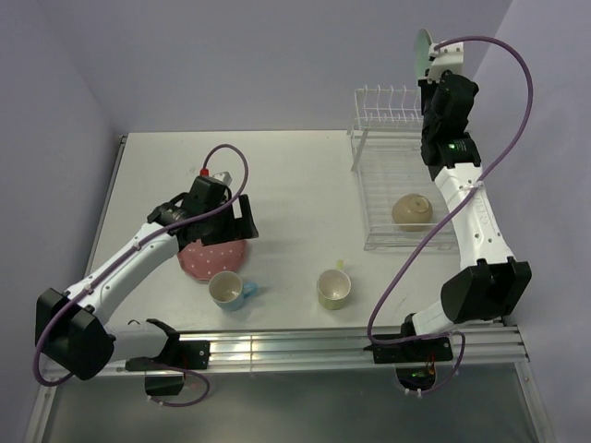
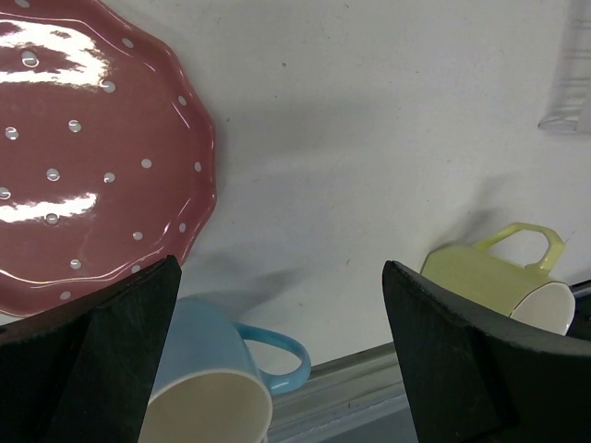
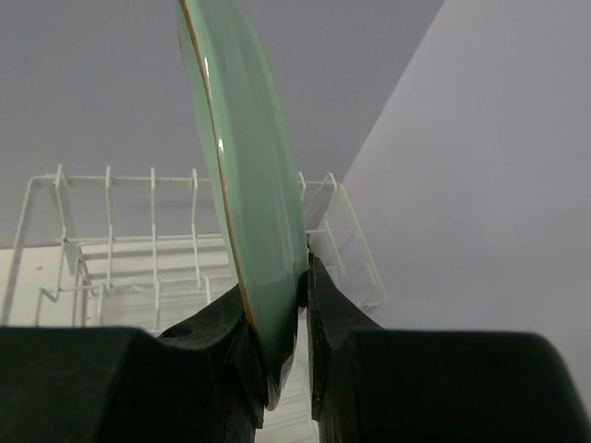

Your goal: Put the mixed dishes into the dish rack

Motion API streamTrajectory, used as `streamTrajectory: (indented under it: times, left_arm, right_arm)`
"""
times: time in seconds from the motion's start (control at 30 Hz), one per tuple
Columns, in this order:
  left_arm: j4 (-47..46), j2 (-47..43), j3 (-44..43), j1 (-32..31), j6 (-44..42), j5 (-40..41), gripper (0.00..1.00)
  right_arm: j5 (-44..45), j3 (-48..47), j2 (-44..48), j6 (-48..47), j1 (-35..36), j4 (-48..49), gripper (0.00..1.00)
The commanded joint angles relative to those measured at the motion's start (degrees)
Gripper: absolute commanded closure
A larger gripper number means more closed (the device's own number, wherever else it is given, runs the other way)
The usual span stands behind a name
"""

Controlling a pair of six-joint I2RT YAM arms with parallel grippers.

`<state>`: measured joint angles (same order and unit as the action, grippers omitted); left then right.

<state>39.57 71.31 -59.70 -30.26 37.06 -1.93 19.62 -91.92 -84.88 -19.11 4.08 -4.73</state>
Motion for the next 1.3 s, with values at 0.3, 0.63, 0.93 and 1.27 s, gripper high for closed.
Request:
streamTrajectory:
  times: [0.3,0.63,0.93,1.27]
  left_arm:
    - [-3.45,1.38,-2.44,-0.33,-1.02,-2.02,0.02]
    - [-3.27,1.38,-1.82,-0.32,-0.58,-1.67,0.02]
    - [-2.92,2.52,-3.05,-0.24,-0.67,-0.97,0.02]
    - [-1.43,4.19,-4.37,-0.33,0.73,0.70,0.03]
  right_arm:
    - [-5.99,-0.10,0.51,6.01,-3.46,8.42,1.00]
    - [-6.08,1.74,-1.86,6.63,-3.64,9.04,1.00]
    - [-5.55,1.57,-3.53,7.34,-3.64,9.48,1.00]
    - [-1.43,-3.00,-7.93,10.50,-2.24,6.84,1.00]
